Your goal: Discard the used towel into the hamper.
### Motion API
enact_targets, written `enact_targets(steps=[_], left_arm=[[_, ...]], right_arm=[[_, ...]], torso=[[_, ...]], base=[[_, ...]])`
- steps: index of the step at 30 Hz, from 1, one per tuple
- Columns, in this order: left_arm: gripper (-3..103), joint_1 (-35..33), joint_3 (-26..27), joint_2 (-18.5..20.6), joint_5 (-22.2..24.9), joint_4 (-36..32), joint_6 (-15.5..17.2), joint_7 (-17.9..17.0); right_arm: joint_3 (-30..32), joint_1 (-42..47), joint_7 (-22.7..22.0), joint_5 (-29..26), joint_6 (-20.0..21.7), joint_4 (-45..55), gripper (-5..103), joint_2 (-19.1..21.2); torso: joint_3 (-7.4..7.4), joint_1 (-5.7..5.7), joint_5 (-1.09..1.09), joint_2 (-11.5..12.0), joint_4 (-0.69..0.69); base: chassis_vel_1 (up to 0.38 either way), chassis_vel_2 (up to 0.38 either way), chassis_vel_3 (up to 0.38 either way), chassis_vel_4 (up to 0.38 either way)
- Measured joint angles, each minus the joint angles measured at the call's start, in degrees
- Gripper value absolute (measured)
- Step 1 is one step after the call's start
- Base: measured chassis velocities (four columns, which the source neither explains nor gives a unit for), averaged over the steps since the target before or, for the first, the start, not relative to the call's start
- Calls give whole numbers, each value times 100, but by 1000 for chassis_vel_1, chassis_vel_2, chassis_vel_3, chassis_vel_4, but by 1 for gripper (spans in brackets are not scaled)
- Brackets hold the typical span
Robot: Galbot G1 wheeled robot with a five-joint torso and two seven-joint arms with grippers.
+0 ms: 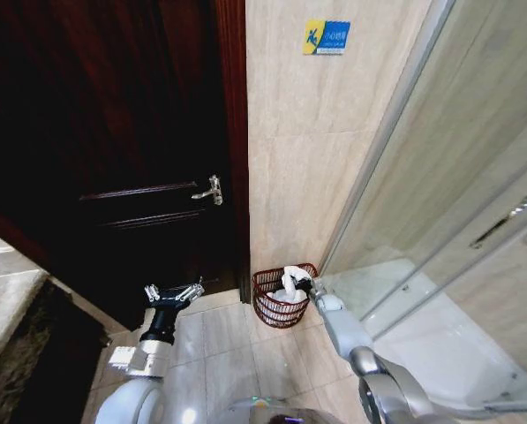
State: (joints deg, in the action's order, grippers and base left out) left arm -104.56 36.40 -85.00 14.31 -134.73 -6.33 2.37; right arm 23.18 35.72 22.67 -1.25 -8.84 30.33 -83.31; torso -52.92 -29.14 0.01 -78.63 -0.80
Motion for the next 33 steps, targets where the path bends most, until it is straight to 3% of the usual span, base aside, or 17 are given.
enact_targets(steps=[3,13,26,33], left_arm=[[100,1,0,0,0,0,0,0],[100,1,0,0,0,0,0,0],[100,0,0,0,0,0,0,0],[100,0,0,0,0,0,0,0]], right_arm=[[-63,178,-19,-150,18,159,13,31],[-33,739,-250,151,300,452,13,-118],[280,-63,-224,274,609,-858,13,-292],[234,-115,-222,379,622,-962,13,-293]], torso=[[-2,-5,-2,2,1],[0,2,-1,0,2],[-1,-3,-1,-1,0],[-1,-1,-1,-1,0]], base=[[-196,201,196,-208],[-72,64,30,-38],[24,-8,-10,14],[0,0,0,0]])
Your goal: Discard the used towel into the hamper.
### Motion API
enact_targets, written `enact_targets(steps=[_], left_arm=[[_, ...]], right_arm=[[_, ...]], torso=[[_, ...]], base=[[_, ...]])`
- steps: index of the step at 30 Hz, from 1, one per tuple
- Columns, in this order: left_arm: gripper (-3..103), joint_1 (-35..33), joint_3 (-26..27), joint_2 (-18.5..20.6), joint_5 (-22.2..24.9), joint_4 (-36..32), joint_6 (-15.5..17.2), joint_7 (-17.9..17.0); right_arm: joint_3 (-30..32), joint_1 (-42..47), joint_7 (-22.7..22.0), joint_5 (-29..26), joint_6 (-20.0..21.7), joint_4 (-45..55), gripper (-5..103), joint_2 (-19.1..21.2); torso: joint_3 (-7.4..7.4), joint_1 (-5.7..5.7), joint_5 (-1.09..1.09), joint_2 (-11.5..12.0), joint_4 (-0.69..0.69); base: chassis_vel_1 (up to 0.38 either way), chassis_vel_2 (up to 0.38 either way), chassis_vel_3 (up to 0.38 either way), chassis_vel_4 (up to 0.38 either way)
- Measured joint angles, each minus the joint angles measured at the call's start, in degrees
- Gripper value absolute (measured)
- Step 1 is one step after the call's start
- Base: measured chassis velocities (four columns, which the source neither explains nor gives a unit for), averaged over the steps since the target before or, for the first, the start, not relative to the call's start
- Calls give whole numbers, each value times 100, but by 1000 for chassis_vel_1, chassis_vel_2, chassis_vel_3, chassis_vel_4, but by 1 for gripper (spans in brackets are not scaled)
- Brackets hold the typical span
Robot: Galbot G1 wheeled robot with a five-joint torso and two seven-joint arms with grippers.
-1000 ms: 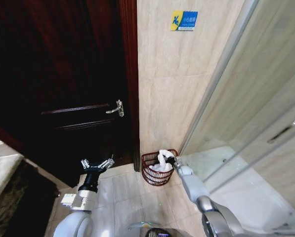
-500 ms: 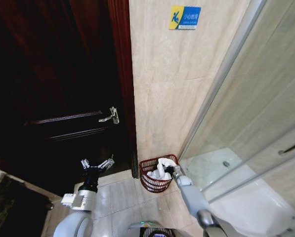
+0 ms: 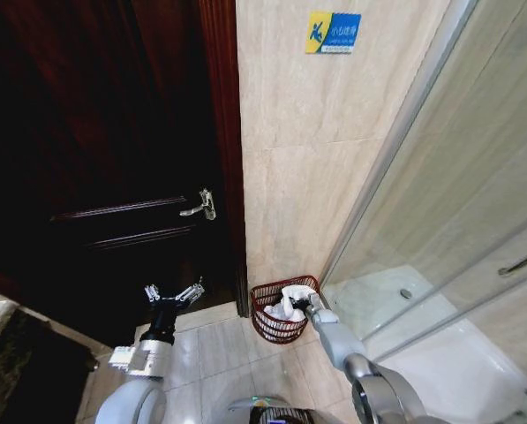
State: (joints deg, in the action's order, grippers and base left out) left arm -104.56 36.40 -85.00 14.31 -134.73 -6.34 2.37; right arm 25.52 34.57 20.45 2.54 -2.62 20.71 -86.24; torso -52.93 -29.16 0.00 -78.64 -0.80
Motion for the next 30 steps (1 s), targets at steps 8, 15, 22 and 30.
enact_targets(steps=[8,15,22,30], left_arm=[[100,0,0,0,0,0,0,0],[100,0,0,0,0,0,0,0],[100,0,0,0,0,0,0,0],[100,0,0,0,0,0,0,0]], right_arm=[[-9,10,-13,0,6,40,13,-7],[-117,31,-52,-8,44,158,40,-17],[-566,437,-180,-106,79,692,67,127],[-1002,822,-164,-547,244,1645,93,526]], torso=[[0,0,0,0,0],[0,0,0,1,0],[0,0,1,1,0],[0,0,0,1,0]], base=[[0,0,0,0],[0,0,0,0],[0,0,0,0],[0,0,0,0]])
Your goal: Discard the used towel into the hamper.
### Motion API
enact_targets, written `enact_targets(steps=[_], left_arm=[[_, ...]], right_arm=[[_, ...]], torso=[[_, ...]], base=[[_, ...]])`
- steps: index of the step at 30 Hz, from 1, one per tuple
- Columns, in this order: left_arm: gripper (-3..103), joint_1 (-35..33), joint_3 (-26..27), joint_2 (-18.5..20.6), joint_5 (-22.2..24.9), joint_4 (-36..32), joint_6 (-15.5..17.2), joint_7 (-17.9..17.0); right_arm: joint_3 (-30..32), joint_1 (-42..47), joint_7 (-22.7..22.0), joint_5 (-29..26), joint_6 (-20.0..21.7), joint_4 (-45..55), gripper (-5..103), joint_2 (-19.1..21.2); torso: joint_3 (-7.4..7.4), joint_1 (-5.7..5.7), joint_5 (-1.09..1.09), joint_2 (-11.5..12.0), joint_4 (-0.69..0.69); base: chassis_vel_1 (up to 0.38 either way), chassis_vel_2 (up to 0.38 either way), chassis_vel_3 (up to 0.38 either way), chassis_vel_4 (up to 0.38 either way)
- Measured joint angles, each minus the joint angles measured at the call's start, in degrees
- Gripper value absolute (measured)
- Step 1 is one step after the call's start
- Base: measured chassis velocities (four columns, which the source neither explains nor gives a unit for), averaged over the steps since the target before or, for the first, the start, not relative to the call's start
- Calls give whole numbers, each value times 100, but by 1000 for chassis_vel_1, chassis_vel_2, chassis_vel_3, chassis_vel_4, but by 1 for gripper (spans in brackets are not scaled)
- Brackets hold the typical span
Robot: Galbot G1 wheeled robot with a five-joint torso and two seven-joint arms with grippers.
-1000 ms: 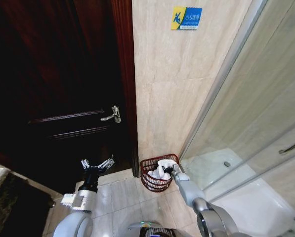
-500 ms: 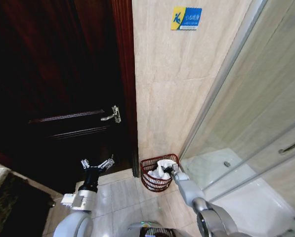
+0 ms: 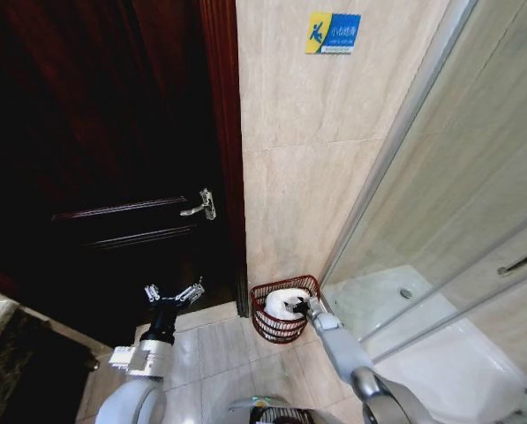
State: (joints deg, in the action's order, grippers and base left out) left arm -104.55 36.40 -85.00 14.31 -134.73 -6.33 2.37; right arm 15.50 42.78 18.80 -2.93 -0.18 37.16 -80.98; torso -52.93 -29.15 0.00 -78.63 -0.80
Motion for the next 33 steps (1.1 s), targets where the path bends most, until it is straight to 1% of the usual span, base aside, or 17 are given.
enact_targets(steps=[1,2,3,9,10,11,12,14,16,17,19,20,21,24,25,27,33], left_arm=[[100,0,0,0,0,0,0,0],[100,0,0,0,0,0,0,0],[100,0,0,0,0,0,0,0],[100,0,0,0,0,0,0,0],[100,0,0,0,0,0,0,0],[100,0,0,0,0,0,0,0],[100,0,0,0,0,0,0,0],[100,0,0,0,0,0,0,0],[100,0,0,0,0,0,0,0],[100,0,0,0,0,0,0,0],[100,0,0,0,0,0,0,0],[100,0,0,0,0,0,0,0],[100,0,0,0,0,0,0,0],[100,0,0,0,0,0,0,0],[100,0,0,0,0,0,0,0],[100,0,0,0,0,0,0,0],[100,0,0,0,0,0,0,0]], right_arm=[[0,0,0,0,0,0,93,0],[-21,102,-8,-87,30,182,98,61],[-18,200,-29,-147,34,319,100,102],[82,635,-120,-493,-69,885,100,302],[120,743,-137,-574,-175,1002,100,353],[221,889,-186,-647,-483,1129,100,420],[221,889,-186,-647,-483,1129,100,420],[445,1151,-260,-706,-836,1394,100,518],[657,1456,-314,-862,-1041,1795,100,644],[657,1456,-314,-862,-1041,1795,100,644],[866,1754,-294,-1121,-1197,2309,100,732],[961,1970,-307,-1336,-1212,2691,100,798],[961,1970,-307,-1336,-1212,2691,100,798],[1223,2593,-426,-1698,-1200,3702,100,877],[1223,2593,-426,-1698,-1200,3702,100,877],[1397,3160,-636,-1880,-1161,4595,100,854],[1673,3849,-882,-1858,-1114,5905,100,659]], torso=[[0,0,0,0,0],[0,0,0,0,0],[0,0,0,0,0],[0,0,1,0,0],[0,0,1,0,0],[0,0,1,0,0],[0,0,1,0,0],[0,0,2,0,0],[0,0,1,0,0],[0,0,1,0,0],[0,0,0,0,1],[0,0,2,0,-1],[0,0,2,0,-1],[1,0,0,0,0],[1,0,0,0,0],[0,1,0,0,1],[0,1,0,0,0]], base=[[0,0,0,0],[0,0,0,0],[0,0,0,0],[0,0,0,0],[0,0,0,0],[0,0,0,0],[0,0,0,0],[0,0,0,0],[0,0,0,0],[0,0,0,0],[0,0,0,0],[0,0,0,0],[0,0,0,0],[0,0,0,0],[0,0,0,0],[0,0,0,0],[0,0,0,0]])
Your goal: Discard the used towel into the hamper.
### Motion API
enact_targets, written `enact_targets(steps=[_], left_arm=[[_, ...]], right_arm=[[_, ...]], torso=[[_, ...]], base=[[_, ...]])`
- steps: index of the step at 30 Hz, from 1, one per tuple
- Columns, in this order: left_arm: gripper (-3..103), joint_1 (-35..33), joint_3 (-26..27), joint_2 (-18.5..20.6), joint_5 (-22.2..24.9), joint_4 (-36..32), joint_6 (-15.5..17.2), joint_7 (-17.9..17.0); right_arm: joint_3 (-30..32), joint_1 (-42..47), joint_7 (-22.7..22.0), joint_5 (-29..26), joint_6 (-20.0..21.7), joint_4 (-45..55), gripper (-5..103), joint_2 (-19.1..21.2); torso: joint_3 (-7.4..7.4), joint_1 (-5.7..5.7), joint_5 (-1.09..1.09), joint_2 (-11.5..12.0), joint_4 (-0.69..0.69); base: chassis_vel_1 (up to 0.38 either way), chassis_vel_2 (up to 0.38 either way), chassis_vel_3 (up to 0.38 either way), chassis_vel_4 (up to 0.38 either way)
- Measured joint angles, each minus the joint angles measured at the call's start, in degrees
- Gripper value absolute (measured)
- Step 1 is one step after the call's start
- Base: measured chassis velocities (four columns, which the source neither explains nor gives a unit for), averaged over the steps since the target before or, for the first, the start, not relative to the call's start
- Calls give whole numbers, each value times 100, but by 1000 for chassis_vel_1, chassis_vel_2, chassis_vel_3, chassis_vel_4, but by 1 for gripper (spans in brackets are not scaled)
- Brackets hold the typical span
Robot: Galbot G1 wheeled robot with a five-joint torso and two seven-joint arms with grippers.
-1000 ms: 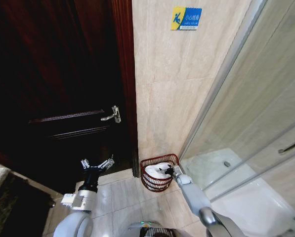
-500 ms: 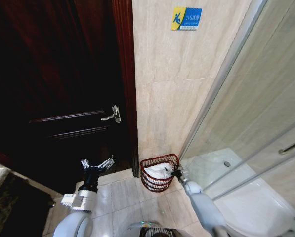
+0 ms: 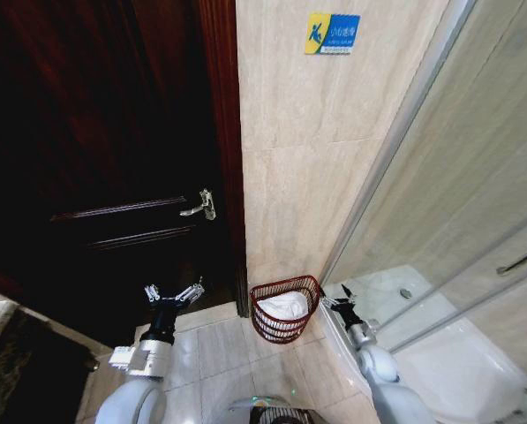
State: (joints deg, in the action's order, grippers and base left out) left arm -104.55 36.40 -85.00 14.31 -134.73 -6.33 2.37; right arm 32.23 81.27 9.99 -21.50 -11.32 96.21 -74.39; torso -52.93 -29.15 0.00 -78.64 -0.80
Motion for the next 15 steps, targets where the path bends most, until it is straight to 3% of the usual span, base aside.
enact_targets(steps=[5,6,7,15], left_arm=[[100,0,0,0,0,0,0,0],[100,0,0,0,0,0,0,0],[100,0,0,0,0,0,0,0],[100,0,0,0,0,0,0,0]], right_arm=[[246,444,-77,20,0,938,100,-138],[631,1125,-198,31,8,2261,100,-306],[704,1270,-213,-24,9,2546,100,-357],[1110,1851,-468,-232,4,4005,100,-620]], torso=[[0,0,0,0,0],[0,0,0,0,1],[0,0,-1,0,0],[0,0,-1,0,0]], base=[[0,0,0,0],[0,0,0,0],[0,0,0,0],[0,0,0,0]])
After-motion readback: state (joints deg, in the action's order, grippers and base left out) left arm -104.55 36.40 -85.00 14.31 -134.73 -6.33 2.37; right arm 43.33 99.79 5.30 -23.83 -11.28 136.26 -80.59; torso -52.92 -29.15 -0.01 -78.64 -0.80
